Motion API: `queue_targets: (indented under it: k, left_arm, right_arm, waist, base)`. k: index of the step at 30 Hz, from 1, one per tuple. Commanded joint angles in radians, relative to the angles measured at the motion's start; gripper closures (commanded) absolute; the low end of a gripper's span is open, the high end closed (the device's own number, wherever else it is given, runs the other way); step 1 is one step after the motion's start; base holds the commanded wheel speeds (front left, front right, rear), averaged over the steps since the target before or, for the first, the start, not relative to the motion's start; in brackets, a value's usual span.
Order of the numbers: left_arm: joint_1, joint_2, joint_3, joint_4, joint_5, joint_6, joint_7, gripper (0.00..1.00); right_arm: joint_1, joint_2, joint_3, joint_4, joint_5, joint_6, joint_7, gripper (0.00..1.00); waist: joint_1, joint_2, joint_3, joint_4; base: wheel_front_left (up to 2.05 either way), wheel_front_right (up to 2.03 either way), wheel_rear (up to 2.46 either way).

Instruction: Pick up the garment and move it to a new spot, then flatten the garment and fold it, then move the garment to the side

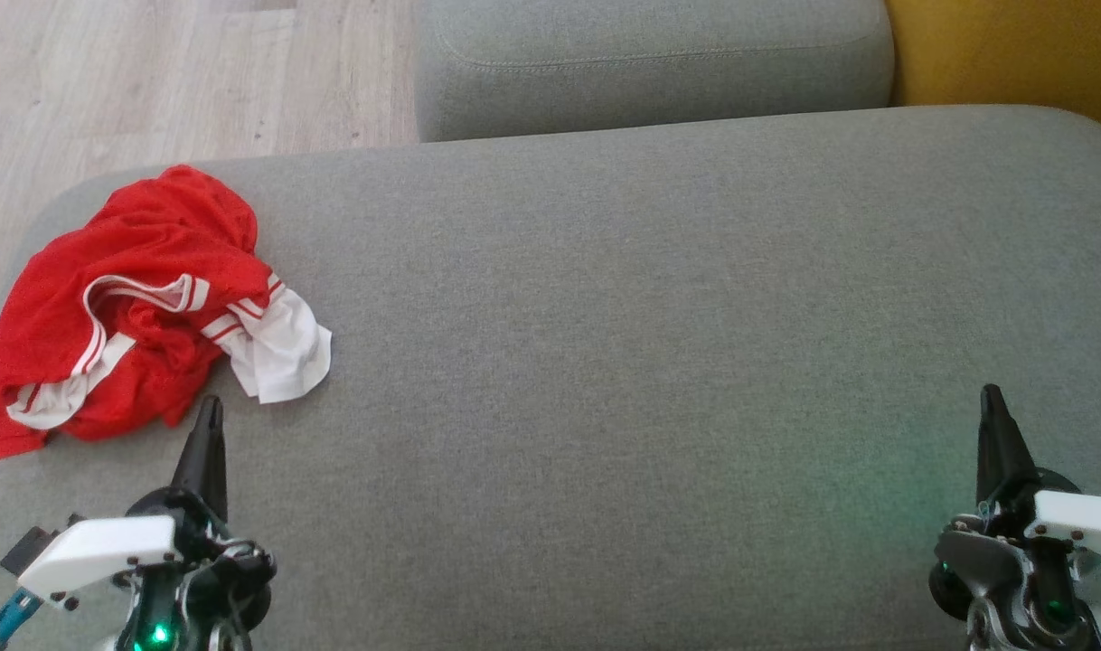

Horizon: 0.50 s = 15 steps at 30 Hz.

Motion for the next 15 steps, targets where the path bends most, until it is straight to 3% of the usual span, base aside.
queue_targets:
  k: [1, 15]
  left_arm:
    - [-0.055, 0.008, 0.035, -0.035, 0.003, -0.007, 0.008, 1.00]
    - [-0.055, 0.008, 0.035, -0.035, 0.003, -0.007, 0.008, 1.00]
  right_arm:
    - [-0.056, -0.006, 0.021, -0.037, -0.002, 0.008, 0.006, 1.00]
    - [-0.056, -0.006, 0.021, -0.037, -0.002, 0.008, 0.006, 1.00]
  waist:
    - [0.0000, 0.0000, 0.000, 0.000]
    - [0.0000, 0.0000, 0.000, 0.000]
  base:
    - [0.00, 0.00, 0.00]
    - [0.00, 0.00, 0.00]
